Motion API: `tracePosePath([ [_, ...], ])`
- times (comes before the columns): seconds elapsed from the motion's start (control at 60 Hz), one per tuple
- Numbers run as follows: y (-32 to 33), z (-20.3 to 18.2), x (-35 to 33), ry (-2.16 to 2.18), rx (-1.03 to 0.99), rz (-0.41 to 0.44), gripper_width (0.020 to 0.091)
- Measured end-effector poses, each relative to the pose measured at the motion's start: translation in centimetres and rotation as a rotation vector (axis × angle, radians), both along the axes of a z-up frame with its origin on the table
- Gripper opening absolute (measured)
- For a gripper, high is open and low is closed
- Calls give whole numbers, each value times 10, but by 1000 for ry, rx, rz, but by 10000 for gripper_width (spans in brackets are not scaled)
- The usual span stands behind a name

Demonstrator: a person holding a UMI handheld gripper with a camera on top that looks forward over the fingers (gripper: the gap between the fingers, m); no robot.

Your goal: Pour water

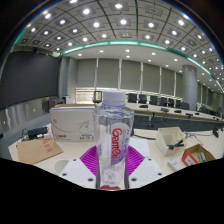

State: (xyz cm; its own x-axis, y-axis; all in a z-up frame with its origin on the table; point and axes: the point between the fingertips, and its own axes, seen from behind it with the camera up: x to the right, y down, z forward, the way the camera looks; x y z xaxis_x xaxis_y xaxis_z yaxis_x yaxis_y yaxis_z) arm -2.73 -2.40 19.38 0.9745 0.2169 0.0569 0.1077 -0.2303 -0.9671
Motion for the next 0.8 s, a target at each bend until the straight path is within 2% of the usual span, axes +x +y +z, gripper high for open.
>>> tracePosePath([
  [0.217, -5, -83, 6, 4, -97, 34, 328],
  [0.283, -9, -100, 7, -13, -114, 42, 328],
  [0.35, -10, -101, 11, -2, -86, 29, 352],
  [0.517, -11, -101, 17, 30, -99, 9, 523],
  [0.55, -13, -105, 17, 33, -129, 9, 630],
  [0.583, -17, -111, 17, 36, -165, 8, 810],
  [0.6, -19, -113, 18, 38, -182, 6, 876],
  [0.65, -27, -116, 19, 44, -217, -4, 839],
  [0.7, -36, -115, 23, 39, -243, -26, 864],
  [0.8, -60, -104, 31, 10, -299, -86, 857],
])
